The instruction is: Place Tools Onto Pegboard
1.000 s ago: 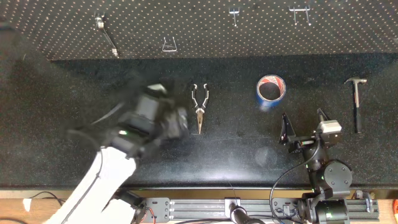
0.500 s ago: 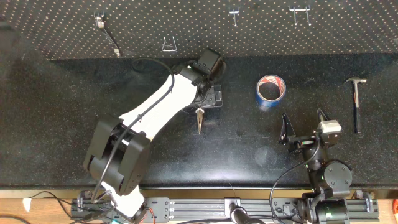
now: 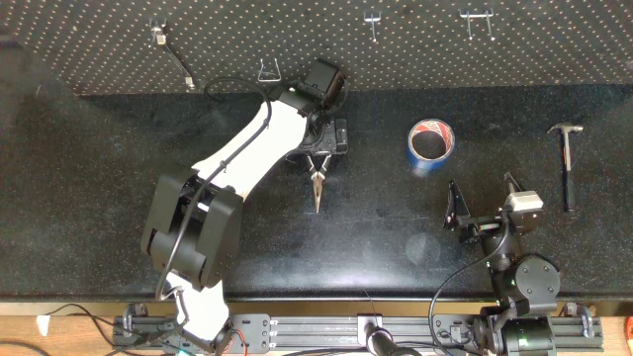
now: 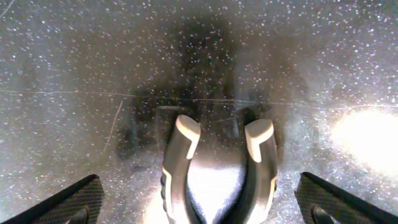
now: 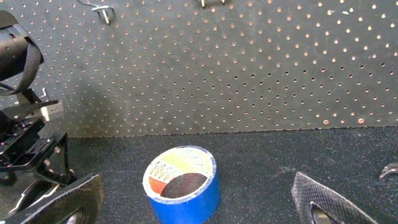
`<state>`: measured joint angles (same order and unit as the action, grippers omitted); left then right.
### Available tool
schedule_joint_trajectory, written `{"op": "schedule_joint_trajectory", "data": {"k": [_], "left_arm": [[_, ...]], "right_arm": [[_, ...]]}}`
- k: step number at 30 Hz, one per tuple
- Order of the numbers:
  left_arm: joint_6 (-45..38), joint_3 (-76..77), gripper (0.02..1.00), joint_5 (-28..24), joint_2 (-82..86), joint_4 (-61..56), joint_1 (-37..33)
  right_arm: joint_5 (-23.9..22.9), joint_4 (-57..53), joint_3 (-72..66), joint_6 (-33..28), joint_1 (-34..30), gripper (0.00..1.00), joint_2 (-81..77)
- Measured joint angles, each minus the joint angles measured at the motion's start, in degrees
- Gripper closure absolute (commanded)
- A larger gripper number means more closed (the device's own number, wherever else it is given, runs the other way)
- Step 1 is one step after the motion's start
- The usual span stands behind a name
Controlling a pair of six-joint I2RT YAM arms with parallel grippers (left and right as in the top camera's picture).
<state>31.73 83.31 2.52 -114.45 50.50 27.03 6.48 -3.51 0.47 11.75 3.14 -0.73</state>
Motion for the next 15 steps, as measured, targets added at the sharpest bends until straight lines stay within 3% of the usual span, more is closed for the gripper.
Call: {"op": "schedule_joint_trajectory", "data": {"k": [14,15], "left_arm": [[-0.04,0.11,0.018,-1.09,-2.34,0.52,0.07],[-0.04,0.11,0.104,-1.09,-2.34,0.52,0.07]], "right_arm": [[0.0,0.0,0.0,0.0,0.0,0.014,0.0],[0.0,0.0,0.0,0.02,0.0,0.012,0.0]]}}
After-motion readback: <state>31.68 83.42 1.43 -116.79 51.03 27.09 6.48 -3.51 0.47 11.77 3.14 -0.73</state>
